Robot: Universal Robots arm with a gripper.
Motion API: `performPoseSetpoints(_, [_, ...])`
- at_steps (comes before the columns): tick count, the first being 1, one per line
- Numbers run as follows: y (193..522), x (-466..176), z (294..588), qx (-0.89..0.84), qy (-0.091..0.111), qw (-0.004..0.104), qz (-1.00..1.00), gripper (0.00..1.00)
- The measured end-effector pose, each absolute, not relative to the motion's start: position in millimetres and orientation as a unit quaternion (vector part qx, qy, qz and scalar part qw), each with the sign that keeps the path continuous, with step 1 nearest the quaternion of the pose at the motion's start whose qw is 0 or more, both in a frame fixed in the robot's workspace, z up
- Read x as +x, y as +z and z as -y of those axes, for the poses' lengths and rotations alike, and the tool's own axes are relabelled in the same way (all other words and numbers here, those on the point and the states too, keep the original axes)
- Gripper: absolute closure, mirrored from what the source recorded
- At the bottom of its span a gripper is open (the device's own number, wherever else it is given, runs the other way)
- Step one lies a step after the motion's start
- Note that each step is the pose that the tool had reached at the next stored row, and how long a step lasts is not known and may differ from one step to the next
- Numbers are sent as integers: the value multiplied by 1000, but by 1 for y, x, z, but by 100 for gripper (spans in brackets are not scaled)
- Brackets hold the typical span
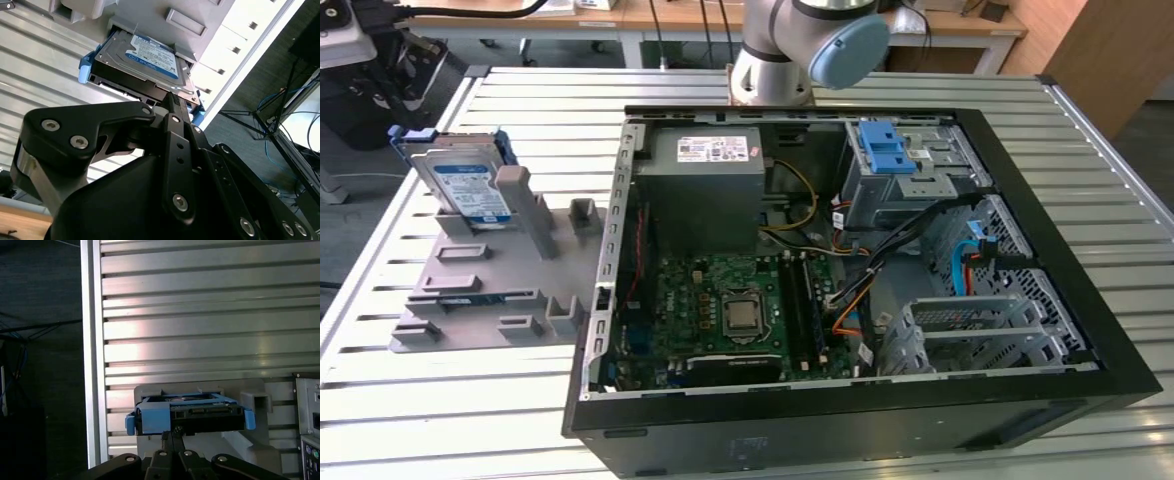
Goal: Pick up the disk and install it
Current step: 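Pick up the disk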
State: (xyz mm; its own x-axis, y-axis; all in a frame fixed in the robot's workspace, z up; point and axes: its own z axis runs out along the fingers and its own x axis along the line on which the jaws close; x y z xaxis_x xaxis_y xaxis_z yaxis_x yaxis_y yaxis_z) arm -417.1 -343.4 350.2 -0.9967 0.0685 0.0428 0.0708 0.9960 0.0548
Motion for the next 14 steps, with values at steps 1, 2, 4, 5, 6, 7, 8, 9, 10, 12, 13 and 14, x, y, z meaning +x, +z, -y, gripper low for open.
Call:
performPoseSetpoints(1, [350, -417, 343, -35, -28, 20, 999, 89])
performPoseSetpoints(2, [350, -417, 343, -34, -28, 20, 999, 89])
performPoseSetpoints(4, [350, -417, 343, -33, -28, 20, 999, 89])
performPoseSetpoints(5, [350, -417, 343, -33, -28, 20, 999, 89])
performPoseSetpoints(6, [350, -417, 343, -33, -28, 21, 999, 89])
performPoseSetpoints(7, [350, -417, 343, -32, -28, 21, 999, 89])
performPoseSetpoints(8, [350, -417, 343, -31, -28, 21, 999, 89])
performPoseSetpoints(9, [350, -417, 343, -29, -28, 21, 999, 89])
performPoseSetpoints(10, [350, -417, 343, -28, -28, 21, 999, 89])
performPoseSetpoints(12, [350, -417, 343, -26, -28, 21, 999, 89])
performPoseSetpoints(13, [350, -417, 343, -25, -28, 21, 999, 89])
performPoseSetpoints(14, [350, -417, 343, -24, -28, 21, 999, 89])
